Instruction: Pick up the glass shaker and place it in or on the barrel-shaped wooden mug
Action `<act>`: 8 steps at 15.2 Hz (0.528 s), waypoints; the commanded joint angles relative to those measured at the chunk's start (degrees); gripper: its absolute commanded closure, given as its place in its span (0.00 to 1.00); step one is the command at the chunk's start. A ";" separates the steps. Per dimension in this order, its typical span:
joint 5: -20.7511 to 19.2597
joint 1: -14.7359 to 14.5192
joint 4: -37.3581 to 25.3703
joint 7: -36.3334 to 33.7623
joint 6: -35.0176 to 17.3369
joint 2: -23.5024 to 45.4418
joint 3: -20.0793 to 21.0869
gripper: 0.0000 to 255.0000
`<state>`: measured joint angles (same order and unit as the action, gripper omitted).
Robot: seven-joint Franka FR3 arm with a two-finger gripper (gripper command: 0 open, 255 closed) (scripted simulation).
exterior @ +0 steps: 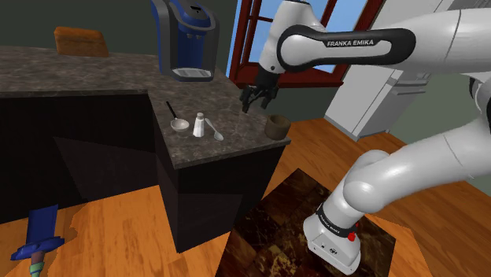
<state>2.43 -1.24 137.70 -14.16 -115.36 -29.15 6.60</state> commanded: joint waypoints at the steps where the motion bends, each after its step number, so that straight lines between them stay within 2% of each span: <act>1: 0.21 0.17 -0.29 -1.05 -4.64 3.83 0.54 0.00; 8: -0.29 0.63 -4.52 -5.56 -17.64 17.76 2.65 0.00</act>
<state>2.32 -0.84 133.67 -19.41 -130.61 -13.72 9.23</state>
